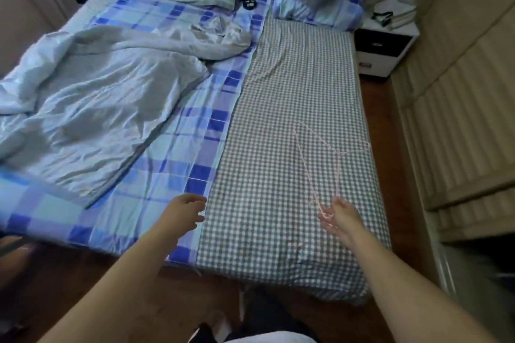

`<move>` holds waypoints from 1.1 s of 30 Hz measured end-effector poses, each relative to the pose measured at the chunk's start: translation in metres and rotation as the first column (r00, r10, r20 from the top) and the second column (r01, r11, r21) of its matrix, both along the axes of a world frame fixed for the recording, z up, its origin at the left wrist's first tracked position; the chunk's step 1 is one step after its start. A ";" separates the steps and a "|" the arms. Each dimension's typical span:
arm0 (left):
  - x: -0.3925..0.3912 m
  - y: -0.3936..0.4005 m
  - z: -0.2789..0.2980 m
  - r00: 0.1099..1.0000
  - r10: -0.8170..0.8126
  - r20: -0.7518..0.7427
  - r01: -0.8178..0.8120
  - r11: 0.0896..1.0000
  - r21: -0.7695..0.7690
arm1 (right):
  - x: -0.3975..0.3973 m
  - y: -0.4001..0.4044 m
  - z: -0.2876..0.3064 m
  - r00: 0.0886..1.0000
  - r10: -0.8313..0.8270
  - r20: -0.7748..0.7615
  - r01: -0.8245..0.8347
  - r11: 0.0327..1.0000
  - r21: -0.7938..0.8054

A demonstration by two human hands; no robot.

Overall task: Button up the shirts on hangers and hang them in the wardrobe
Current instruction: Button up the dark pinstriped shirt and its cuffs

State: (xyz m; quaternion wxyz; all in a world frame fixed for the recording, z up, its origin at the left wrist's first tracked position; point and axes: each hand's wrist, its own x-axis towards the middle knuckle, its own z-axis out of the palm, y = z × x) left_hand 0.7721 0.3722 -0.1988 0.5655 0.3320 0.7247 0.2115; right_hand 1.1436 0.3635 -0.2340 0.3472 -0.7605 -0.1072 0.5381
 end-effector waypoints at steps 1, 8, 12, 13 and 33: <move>-0.001 0.004 -0.003 1.000 0.004 -0.007 -0.004 1.000 -0.015 | 0.011 0.006 -0.010 0.997 0.013 0.081 -0.004 0.994 -0.107; -0.020 0.028 -0.016 0.995 0.092 -0.028 -0.095 0.986 -0.138 | -0.011 0.048 -0.042 0.969 0.248 0.022 -0.218 0.888 -0.404; -0.050 0.039 0.003 0.968 0.247 -0.046 -0.250 0.962 -0.107 | -0.092 0.101 -0.029 0.910 0.414 -0.032 -0.403 0.863 -0.305; -0.061 0.038 0.011 0.957 0.286 -0.037 -0.289 0.953 -0.096 | -0.119 0.113 -0.019 0.887 0.460 -0.045 -0.454 0.848 -0.274; -0.565 -0.297 0.138 0.521 0.838 -0.162 -0.752 0.540 0.378 | -0.752 -0.022 0.160 0.208 0.978 -0.019 -0.917 0.202 0.345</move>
